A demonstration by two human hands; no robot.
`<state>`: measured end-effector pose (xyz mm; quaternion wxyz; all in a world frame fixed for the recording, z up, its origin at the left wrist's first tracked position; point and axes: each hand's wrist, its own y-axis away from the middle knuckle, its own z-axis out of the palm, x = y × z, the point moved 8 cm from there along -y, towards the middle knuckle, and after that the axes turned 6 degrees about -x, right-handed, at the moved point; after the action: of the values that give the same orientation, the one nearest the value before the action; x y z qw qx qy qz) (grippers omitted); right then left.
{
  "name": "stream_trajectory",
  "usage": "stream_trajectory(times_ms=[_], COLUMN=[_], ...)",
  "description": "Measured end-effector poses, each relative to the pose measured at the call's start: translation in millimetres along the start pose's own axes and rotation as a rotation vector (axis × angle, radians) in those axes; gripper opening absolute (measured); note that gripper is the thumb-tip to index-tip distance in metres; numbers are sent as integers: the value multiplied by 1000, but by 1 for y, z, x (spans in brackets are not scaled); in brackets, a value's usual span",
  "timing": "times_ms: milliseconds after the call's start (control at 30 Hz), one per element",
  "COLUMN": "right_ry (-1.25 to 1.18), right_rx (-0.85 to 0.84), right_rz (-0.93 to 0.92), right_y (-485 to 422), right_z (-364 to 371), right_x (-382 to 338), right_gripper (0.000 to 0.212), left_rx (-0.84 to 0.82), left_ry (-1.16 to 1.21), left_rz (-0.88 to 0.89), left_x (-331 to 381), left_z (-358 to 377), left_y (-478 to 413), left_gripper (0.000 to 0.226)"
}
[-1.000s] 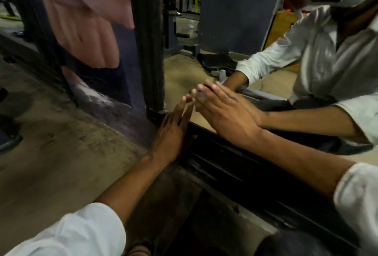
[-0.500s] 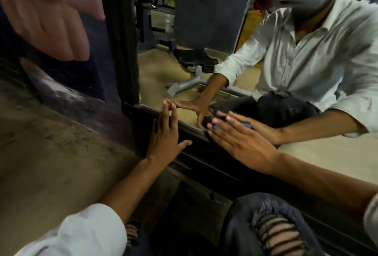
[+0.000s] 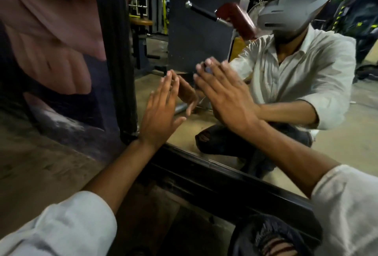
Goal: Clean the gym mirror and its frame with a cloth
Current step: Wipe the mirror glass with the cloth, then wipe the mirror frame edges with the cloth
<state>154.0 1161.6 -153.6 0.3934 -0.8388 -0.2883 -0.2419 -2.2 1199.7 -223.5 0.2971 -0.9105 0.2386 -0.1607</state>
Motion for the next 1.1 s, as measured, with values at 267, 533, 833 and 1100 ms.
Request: stream_trajectory(times_ms=[267,533,833,1100], right_ry=[-239,-1173,-1622,-1924], right_rx=[-204,-149,-388,-495], right_rz=[-34,327,795,617], right_y=[33,23,33,13], right_z=[42,18,41,49], right_x=[-94,-118,-146,-201], right_gripper=[52,40,37,36], left_rx=[-177,-25,-43,176], left_ry=[156,1494,1662,1543], left_rz=[-106,-862,-862,-1072], left_x=[-26,-32,-20,-76], left_z=[50,83,46,18], left_y=[63,133,179,209], left_gripper=[117,14,49,21])
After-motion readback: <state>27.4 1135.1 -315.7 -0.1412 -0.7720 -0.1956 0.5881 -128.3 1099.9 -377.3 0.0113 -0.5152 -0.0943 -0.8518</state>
